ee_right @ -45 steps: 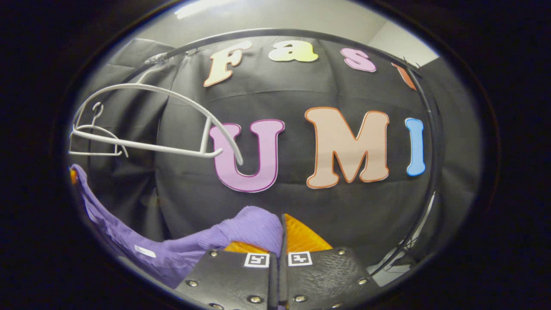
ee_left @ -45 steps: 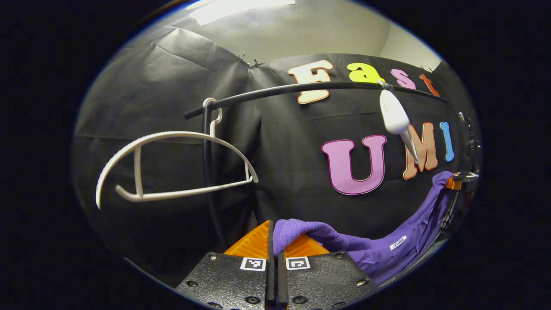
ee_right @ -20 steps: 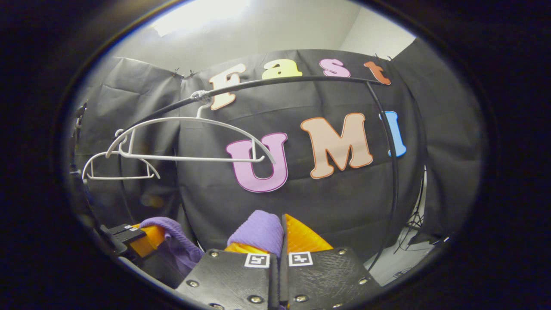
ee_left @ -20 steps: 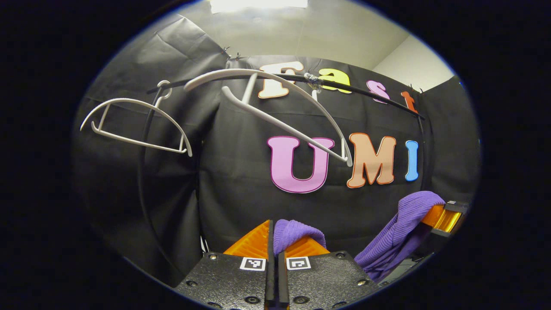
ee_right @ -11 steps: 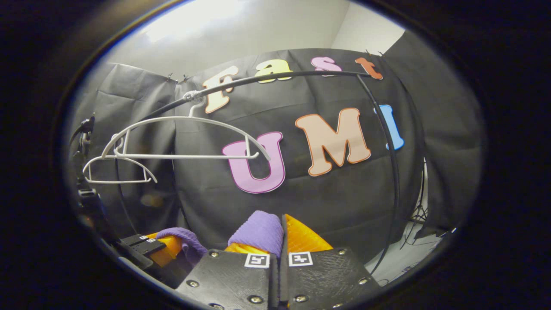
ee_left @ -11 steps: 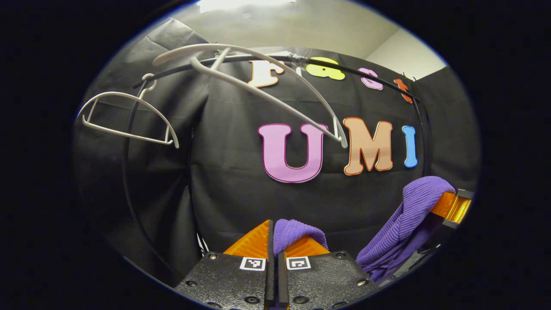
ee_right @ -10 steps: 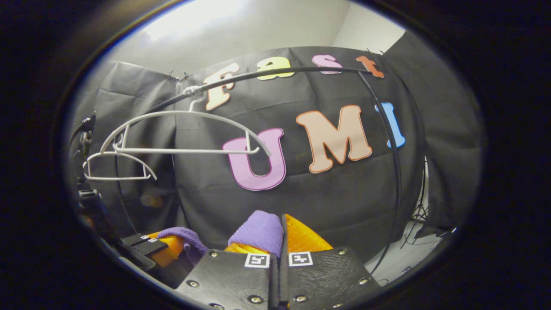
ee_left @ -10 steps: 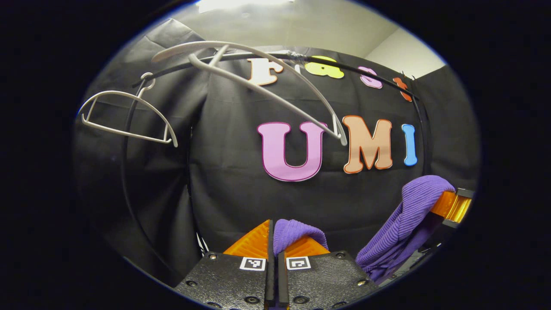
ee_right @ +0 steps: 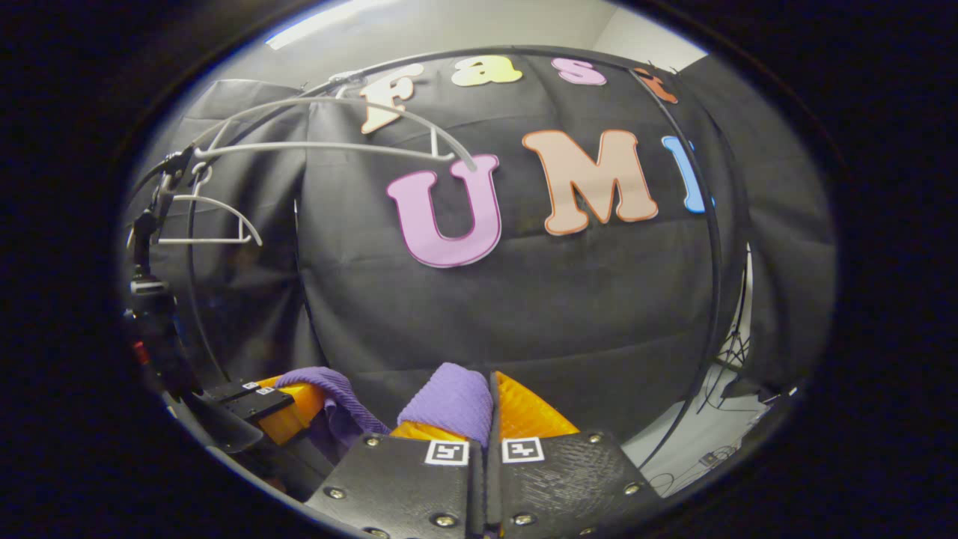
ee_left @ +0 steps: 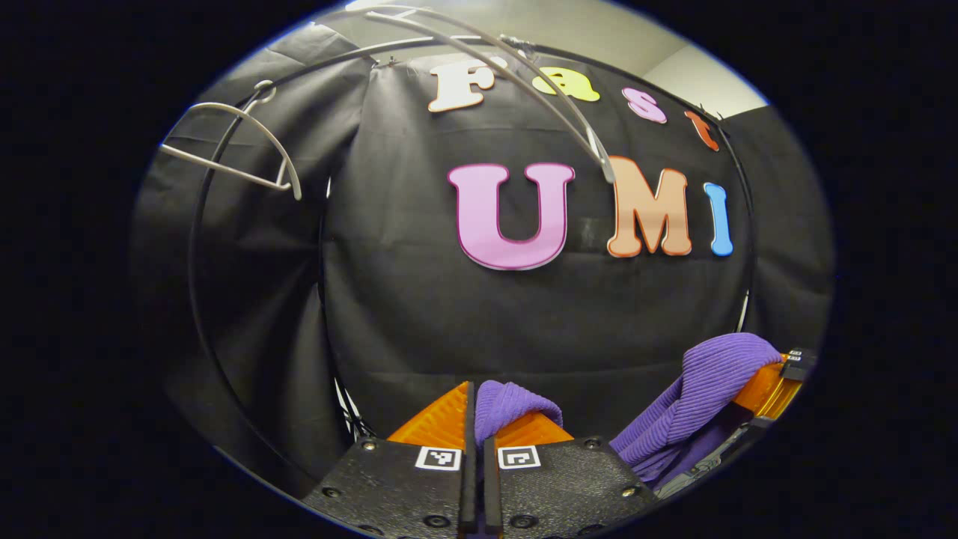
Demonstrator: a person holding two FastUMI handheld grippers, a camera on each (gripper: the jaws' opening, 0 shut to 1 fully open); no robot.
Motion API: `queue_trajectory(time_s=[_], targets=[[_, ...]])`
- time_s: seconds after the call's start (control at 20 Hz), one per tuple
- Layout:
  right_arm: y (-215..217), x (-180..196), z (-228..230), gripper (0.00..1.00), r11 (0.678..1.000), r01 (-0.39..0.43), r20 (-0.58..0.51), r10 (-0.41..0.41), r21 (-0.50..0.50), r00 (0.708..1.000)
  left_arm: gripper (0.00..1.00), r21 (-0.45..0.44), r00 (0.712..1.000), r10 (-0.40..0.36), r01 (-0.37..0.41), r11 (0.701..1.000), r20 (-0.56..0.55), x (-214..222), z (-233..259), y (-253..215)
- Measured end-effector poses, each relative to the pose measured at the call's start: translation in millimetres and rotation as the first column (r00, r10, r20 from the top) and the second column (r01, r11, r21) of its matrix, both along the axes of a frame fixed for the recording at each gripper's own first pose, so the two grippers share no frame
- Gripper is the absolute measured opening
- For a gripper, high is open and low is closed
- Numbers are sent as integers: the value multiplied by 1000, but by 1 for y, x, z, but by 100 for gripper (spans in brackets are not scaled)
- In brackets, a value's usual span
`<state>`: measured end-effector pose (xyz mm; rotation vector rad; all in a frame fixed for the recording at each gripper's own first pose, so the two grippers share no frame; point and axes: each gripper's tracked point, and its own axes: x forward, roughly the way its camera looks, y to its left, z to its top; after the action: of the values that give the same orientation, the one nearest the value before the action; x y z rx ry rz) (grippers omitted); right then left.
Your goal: Grasp the clothes on the hanger with both hands and then place them into the laundry hamper below.
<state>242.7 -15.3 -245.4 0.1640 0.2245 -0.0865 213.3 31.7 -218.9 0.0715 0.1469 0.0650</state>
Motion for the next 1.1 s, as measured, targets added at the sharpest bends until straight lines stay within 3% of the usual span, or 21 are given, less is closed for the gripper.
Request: queue_trajectory(time_s=[0.3, 0.7, 0.9, 1.1], targets=[[10, -2, -62, 3, 997, -12, -128, 21, 73, 992, 5, 15, 998, 2, -1, 1000, -68, 5, -47, 6], [1, -15, -137, 5, 998, 34, -282, -18, 50, 959, 8, 34, 985, -53, 59, 998, -162, 0, -106, -8], [3, -23, -179, 5, 999, 24, -390, -7, 40, 921, 8, 10, 965, -53, 57, 998, -255, -2, -147, -5], [0, -39, -227, 7, 1000, 21, -516, -6, 23, 856, 10, -35, 911, -91, 84, 996, -403, -11, -196, -11]])
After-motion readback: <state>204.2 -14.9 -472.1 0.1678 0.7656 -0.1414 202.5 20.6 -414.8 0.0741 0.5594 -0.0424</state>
